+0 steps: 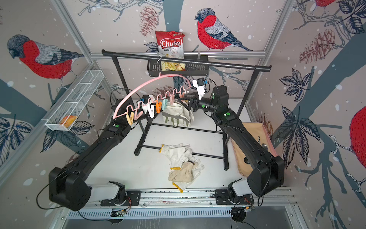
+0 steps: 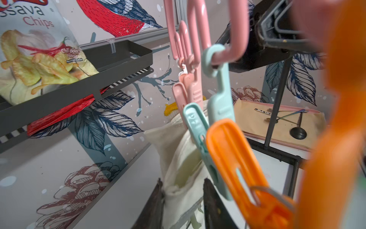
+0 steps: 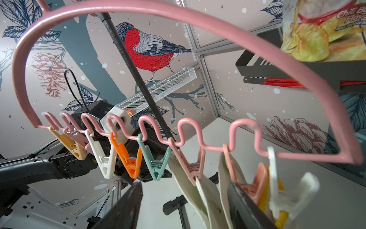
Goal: Clip the gloves onto a hanger to dry
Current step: Clamp the glove onto the hanger.
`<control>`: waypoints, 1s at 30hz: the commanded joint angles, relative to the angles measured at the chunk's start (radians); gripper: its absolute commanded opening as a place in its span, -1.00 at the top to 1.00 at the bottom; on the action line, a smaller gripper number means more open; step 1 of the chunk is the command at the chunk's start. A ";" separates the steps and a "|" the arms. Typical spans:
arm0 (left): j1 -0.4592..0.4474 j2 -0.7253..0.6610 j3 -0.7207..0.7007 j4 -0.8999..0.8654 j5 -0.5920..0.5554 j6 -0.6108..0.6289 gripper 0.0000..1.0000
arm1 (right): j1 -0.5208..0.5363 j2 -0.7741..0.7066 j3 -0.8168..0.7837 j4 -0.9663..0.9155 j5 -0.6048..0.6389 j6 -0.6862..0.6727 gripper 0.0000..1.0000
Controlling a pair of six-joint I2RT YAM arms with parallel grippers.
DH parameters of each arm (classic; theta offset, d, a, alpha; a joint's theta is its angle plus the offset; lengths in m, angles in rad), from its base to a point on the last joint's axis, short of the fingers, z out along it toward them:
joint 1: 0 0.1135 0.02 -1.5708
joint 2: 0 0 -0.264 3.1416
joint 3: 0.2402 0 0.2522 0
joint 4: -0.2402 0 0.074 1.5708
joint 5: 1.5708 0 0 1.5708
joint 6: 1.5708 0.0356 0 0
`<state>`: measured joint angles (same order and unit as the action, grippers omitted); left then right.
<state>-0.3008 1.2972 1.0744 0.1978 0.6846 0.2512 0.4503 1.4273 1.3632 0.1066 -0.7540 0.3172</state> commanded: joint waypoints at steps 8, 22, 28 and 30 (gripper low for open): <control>0.008 -0.168 -0.170 0.054 -0.174 -0.092 0.33 | -0.005 -0.107 -0.081 -0.034 0.096 0.019 -0.38; 0.009 -0.508 -0.420 -0.053 -0.360 -0.393 0.26 | 0.149 -0.415 -0.414 -0.176 0.446 0.135 -0.16; 0.008 -0.644 -0.524 -0.055 -0.279 -0.387 0.11 | 0.256 -0.444 -0.486 -0.258 0.574 0.134 -0.04; 0.008 -0.691 -0.545 -0.075 -0.234 -0.336 0.12 | 0.288 -0.443 -0.499 -0.279 0.596 0.119 -0.01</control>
<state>-0.2924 0.6468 0.5472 0.1246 0.3763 -0.1276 0.7090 0.9882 0.8757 -0.1356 -0.2394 0.4469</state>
